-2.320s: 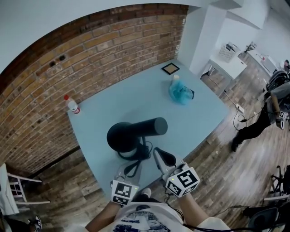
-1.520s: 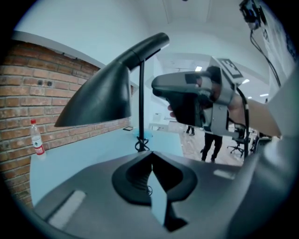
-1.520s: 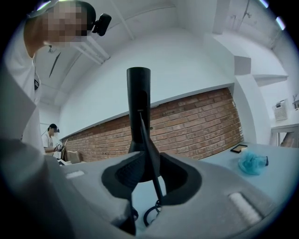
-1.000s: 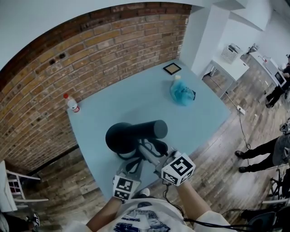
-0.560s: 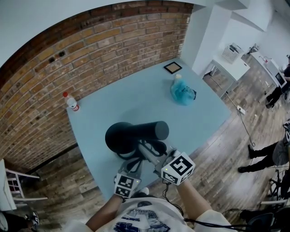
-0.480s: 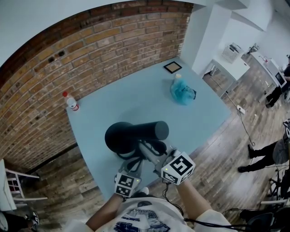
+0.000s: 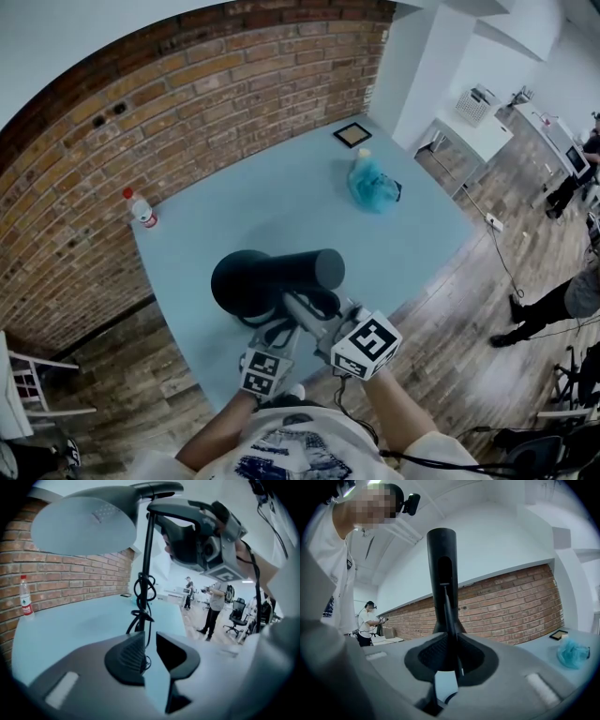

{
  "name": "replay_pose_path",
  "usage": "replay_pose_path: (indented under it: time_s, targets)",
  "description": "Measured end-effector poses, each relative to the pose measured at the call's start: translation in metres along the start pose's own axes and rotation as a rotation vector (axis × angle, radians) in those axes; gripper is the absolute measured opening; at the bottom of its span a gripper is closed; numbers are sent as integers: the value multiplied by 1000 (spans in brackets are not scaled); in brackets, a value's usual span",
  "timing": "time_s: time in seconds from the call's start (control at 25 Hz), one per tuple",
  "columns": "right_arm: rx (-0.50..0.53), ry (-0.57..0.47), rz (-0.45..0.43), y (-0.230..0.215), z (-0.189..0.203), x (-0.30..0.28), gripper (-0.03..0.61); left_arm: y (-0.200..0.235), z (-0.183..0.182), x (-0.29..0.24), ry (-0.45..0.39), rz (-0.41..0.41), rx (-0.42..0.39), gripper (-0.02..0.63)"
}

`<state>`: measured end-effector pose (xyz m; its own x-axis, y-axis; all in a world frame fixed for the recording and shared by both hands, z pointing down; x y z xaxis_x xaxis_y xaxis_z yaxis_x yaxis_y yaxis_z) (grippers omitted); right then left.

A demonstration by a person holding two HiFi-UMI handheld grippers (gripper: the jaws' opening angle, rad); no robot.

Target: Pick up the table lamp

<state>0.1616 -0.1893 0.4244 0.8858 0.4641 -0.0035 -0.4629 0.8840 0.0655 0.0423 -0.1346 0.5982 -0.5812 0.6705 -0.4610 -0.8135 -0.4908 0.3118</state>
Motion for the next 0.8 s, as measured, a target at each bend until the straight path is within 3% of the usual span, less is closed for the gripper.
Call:
replay_pose_path:
  time_s: [0.28, 0.8]
  targets:
    - [7, 1, -8, -2, 0, -1, 54, 6, -1, -12, -16, 26, 2, 103]
    - [13, 1, -13, -2, -1, -3, 51, 22, 1, -32, -40, 14, -18, 106]
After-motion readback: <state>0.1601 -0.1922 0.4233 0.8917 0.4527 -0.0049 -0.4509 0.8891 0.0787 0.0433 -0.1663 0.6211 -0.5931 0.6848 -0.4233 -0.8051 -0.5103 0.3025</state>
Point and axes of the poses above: the fingertips, and each gripper's own axes: x backward along the fingers, y to its left, z out of its underside, the point moved 10 cm from there along x, backward along the fingers, and after that the axes turned 11 degrees about x, right-handed, at the moved point
